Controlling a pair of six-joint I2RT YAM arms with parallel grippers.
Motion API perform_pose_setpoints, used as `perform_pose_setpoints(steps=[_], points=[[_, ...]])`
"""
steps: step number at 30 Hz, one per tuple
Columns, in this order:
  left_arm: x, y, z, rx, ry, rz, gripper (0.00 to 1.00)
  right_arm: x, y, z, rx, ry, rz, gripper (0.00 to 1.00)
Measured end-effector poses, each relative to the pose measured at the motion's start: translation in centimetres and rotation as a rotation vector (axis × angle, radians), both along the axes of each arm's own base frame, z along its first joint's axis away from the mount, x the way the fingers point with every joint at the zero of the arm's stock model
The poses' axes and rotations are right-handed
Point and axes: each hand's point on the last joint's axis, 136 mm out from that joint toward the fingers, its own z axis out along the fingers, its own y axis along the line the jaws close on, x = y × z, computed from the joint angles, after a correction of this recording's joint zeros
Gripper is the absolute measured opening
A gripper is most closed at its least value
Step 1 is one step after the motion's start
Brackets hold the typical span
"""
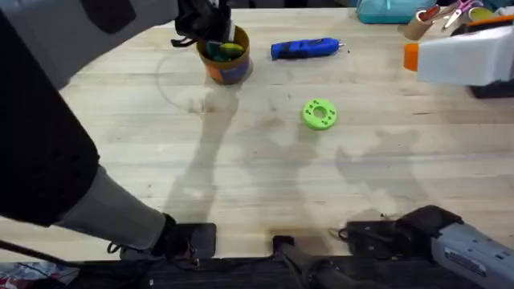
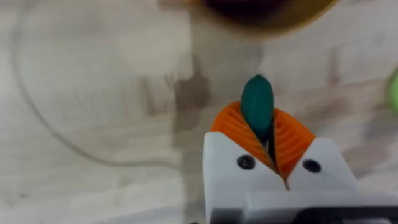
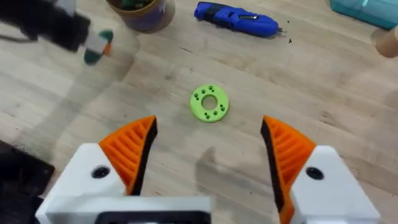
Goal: Pick up the gripper from the table and insert it into the empty holder that is missing its gripper. Then pick up a screw, insert it into the mounting hole, and use the screwdriver to tighten it. Finally, clean up the table by picking up the vegetable and placing it into the bucket.
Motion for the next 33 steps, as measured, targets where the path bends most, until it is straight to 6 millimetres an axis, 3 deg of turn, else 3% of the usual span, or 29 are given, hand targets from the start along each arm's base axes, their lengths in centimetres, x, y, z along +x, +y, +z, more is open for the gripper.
perform_pose_setpoints(steps=[2,7,11,14,23,30,33], points=[[-0.1,0.1,-0.1,0.009,0.003,-0.001,0.357,0.0,0.0,0.0,0.0,0.0,0.0,0.996],[-0.9,0.5,-0.3,0.029,0.047,0.001,0.767,0.0,0.0,0.0,0.0,0.0,0.0,0.996],[-2.2,0.8,1.0,0.036,0.072,0.003,0.84,0.0,0.0,0.0,0.0,0.0,0.0,0.996],[-4.0,1.2,3.7,0.025,0.064,0.003,0.867,0.0,0.0,0.0,0.0,0.0,0.0,0.997],[-14.1,1.7,14.6,-0.097,-0.045,-0.06,0.97,0.0,0.0,0.0,0.0,-0.001,0.0,0.995],[-24.3,2.8,18.9,-0.158,-0.109,-0.134,0.987,0.0,0.0,0.0,0.0,0.0,0.0,0.995],[-27.6,3.3,20.0,-0.182,-0.16,-0.153,0.987,0.0,0.0,0.0,0.0,-0.001,0.0,0.995]])
